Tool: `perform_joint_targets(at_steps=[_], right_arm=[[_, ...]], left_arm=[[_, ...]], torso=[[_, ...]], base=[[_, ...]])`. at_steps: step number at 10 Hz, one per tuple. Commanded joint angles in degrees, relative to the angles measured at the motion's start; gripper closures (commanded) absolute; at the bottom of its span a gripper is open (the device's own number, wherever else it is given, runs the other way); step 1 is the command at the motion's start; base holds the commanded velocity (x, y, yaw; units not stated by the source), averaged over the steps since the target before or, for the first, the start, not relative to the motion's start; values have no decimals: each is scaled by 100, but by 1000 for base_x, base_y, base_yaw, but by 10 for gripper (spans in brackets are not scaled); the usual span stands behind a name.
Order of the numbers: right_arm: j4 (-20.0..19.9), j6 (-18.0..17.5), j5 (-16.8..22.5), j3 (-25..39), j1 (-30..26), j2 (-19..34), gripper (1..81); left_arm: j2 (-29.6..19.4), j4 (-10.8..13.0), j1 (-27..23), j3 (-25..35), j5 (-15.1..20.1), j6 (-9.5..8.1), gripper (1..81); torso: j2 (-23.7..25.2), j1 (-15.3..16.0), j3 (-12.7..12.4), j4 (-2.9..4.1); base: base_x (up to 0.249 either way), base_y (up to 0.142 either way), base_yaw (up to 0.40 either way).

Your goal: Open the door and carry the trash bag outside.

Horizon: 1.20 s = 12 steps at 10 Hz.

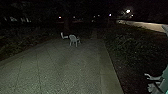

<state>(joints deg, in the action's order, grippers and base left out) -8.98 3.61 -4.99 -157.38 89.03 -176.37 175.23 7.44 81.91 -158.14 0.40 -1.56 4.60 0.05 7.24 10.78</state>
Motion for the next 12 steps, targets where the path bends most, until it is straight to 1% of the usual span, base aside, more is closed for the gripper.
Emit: perform_joint_targets(at_steps=[1,12], right_arm=[[37,70,384,68,-161,-94,10],[55,87,393,68,-152,-67,10]], left_arm=[[-14,-41,-276,11,320,-2,811],[-58,-49,-276,11,329,-20,811]], torso=[[0,0,0,0],[11,-5,-2,0]], base=[[66,0,0],[77,0,0]])
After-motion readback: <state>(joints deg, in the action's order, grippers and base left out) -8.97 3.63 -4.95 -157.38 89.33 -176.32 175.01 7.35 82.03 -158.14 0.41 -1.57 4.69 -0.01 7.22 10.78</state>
